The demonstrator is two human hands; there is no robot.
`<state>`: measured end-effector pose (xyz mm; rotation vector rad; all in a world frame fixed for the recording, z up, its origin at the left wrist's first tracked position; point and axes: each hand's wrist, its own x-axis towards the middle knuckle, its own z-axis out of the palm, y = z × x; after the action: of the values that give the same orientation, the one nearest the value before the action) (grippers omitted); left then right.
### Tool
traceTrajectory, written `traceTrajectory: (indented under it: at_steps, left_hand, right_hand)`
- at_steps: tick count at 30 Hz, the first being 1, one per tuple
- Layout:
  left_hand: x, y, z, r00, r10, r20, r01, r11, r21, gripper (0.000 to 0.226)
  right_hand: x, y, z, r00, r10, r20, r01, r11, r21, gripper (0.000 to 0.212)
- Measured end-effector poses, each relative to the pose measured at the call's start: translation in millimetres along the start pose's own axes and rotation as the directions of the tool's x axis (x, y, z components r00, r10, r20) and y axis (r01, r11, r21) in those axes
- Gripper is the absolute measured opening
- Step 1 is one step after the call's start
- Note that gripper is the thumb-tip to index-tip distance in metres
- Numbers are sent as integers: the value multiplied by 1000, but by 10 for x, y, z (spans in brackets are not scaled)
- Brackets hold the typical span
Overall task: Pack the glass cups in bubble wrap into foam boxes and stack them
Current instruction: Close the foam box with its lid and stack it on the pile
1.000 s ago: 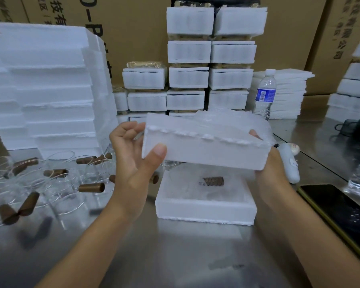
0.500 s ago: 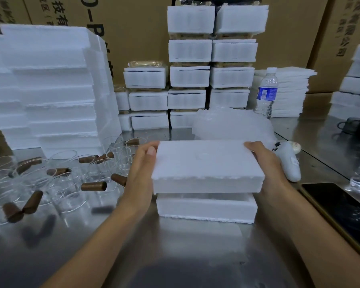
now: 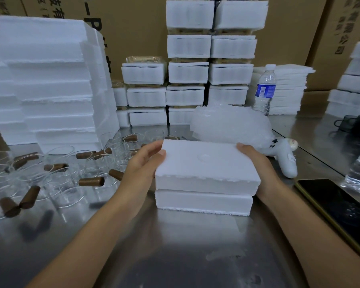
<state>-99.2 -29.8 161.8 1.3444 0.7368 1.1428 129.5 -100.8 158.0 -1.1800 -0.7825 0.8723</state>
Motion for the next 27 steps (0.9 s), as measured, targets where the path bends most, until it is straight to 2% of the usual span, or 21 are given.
traceTrajectory:
  at_steps: [2, 9, 13, 17, 21, 24, 27]
  left_hand:
    - [2, -15, 4, 1000, -26, 2, 26, 999, 18, 22]
    - [-14, -19, 41, 1000, -23, 3, 23, 997, 74, 33]
    - [-42, -37, 57, 999, -25, 22, 23, 996, 87, 28]
    - [-81, -28, 64, 997, 6, 72, -16, 989, 150, 24]
    - [-95, -5, 75, 998, 3, 61, -12, 987, 158, 29]
    - [-92, 9, 77, 998, -8, 55, -1, 987, 162, 28]
    - [-69, 10, 60, 998, -20, 66, 8, 982, 187, 27]
  right_hand:
    - [5, 18, -6, 1000, 6, 17, -6, 1000, 1, 13]
    - [-22, -27, -18, 997, 81, 1, -81, 996, -39, 29]
    - [-35, -75, -17, 995, 82, -53, -85, 995, -60, 20]
    - [-54, -115, -19, 990, 82, -110, -79, 996, 34, 11]
    - [-107, -156, -17, 985, 86, -149, -79, 996, 50, 18]
    - [-121, -166, -16, 991, 105, -82, -102, 994, 46, 14]
    - [-138, -218, -26, 990, 91, -105, -89, 996, 28, 25]
